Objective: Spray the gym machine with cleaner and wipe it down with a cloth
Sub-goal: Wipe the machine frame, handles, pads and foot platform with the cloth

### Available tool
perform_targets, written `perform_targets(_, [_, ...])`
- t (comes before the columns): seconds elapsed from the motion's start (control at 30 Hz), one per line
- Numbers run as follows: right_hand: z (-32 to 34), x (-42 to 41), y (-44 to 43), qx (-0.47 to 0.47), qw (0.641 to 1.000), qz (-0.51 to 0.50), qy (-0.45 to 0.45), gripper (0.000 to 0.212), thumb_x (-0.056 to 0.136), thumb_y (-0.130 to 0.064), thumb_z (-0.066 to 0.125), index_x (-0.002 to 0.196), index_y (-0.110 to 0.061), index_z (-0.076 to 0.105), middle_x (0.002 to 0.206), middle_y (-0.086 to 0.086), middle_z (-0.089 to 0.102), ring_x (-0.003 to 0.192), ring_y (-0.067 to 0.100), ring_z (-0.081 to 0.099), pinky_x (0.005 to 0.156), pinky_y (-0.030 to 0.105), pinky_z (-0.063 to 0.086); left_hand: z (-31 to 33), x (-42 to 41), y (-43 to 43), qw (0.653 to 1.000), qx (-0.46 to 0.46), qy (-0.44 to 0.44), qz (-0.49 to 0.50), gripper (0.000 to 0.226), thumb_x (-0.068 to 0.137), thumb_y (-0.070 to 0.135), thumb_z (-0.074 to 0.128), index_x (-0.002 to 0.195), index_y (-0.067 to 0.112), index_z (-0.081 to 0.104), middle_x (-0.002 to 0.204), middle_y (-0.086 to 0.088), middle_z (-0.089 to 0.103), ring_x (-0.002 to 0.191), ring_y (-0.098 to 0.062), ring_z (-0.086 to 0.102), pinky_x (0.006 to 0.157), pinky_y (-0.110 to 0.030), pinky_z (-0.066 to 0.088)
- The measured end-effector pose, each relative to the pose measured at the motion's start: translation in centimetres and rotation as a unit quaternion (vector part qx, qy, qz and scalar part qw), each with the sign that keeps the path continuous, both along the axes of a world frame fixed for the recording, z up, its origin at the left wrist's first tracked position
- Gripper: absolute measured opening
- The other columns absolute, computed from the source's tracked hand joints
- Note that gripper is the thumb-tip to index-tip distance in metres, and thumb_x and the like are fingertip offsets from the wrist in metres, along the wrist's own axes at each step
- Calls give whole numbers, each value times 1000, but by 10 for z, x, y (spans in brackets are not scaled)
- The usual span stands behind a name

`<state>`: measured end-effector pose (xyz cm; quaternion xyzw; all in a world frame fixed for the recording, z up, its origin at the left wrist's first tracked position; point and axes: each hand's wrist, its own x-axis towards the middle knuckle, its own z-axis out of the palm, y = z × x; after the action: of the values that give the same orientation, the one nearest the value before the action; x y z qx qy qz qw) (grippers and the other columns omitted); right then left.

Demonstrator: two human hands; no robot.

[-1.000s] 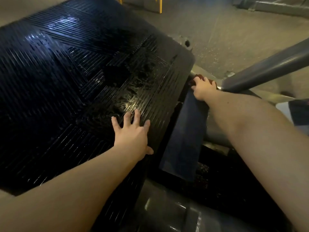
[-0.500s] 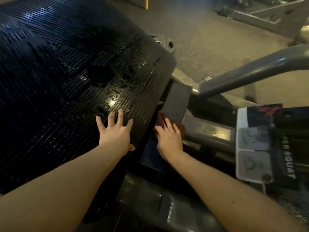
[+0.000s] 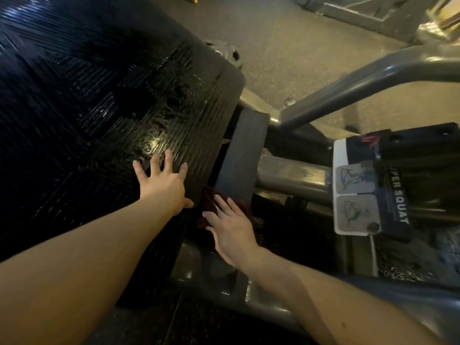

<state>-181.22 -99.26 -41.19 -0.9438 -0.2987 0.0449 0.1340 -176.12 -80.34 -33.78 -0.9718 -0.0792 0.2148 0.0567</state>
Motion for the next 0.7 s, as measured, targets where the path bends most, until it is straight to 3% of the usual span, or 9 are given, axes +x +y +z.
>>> perform_targets(0.1, [16, 47, -27, -41, 998, -12, -34, 39, 85, -15, 77, 124, -15, 71, 145, 17, 59, 143, 29, 48, 124, 37, 25, -1, -1, 1, 1000, -4, -2, -6, 108, 86, 72, 63, 164, 36, -2, 169, -13, -22, 155, -41, -18, 119, -74, 0])
perform_targets(0.17, [27, 86, -49, -91, 991, -95, -27, 44, 93, -13, 65, 136, -17, 61, 158, 15, 44, 151, 28, 34, 127, 37, 14, -2, -2, 3, 1000, -5, -5, -11, 108, 86, 73, 62, 164, 35, -2, 169, -13, -22, 155, -41, -18, 119, -74, -1])
perform_targets(0.23, [35, 114, -80, -145, 970, -191, -36, 43, 100, -17, 57, 143, -21, 54, 164, 9, 34, 154, 26, 25, 127, 40, 13, -3, -3, 3, 1000, -11, -9, -12, 108, 86, 73, 62, 164, 35, -3, 169, -13, -22, 155, -41, -18, 119, -74, -1])
perform_targets(0.33, [50, 133, -132, -162, 931, -328, -3, 51, 97, -18, 63, 146, -19, 50, 166, 13, 30, 155, 33, 20, 128, 50, 16, -5, -3, 4, 1000, -12, -13, -16, 108, 87, 74, 61, 164, 35, -3, 169, -13, -23, 155, -41, -19, 119, -73, -2])
perform_targets(0.4, [48, 134, -137, -138, 916, -375, 23, 45, 95, -21, 66, 139, -20, 56, 165, 15, 29, 154, 36, 22, 127, 53, 18, -5, -3, 5, 1000, -12, -12, -16, 108, 87, 74, 61, 164, 35, -3, 169, -13, -22, 154, -41, -19, 119, -73, -2])
perform_targets(0.47, [41, 126, -112, -83, 928, -361, 30, 38, 98, -25, 64, 136, -24, 60, 165, 11, 29, 152, 35, 27, 125, 53, 24, -6, -2, 4, 1000, -15, -12, -16, 108, 86, 74, 61, 164, 36, -3, 169, -13, -23, 154, -41, -19, 119, -73, -3])
perform_targets(0.53, [34, 115, -89, -38, 954, -293, 56, 40, 104, -26, 57, 143, -28, 56, 169, 4, 24, 156, 32, 21, 126, 52, 23, -7, -3, 5, 1000, -19, -12, -15, 108, 86, 75, 60, 164, 36, -4, 168, -13, -23, 154, -41, -20, 119, -73, -3])
perform_targets(0.6, [39, 117, -92, -85, 964, -241, 70, 48, 106, -27, 53, 153, -32, 45, 171, 1, 18, 159, 29, 10, 128, 51, 14, -7, -4, 6, 1000, -18, -15, -14, 108, 86, 76, 59, 164, 37, -5, 168, -13, -24, 154, -41, -20, 119, -73, -4])
perform_targets(0.7, [57, 136, -131, -198, 943, -263, 42, 49, 106, -31, 48, 154, -26, 42, 168, 12, 25, 159, 35, 5, 127, 51, 1, -8, -5, 8, 999, -23, -17, -17, 108, 87, 76, 59, 164, 37, -6, 168, -12, -24, 154, -41, -21, 119, -73, -4])
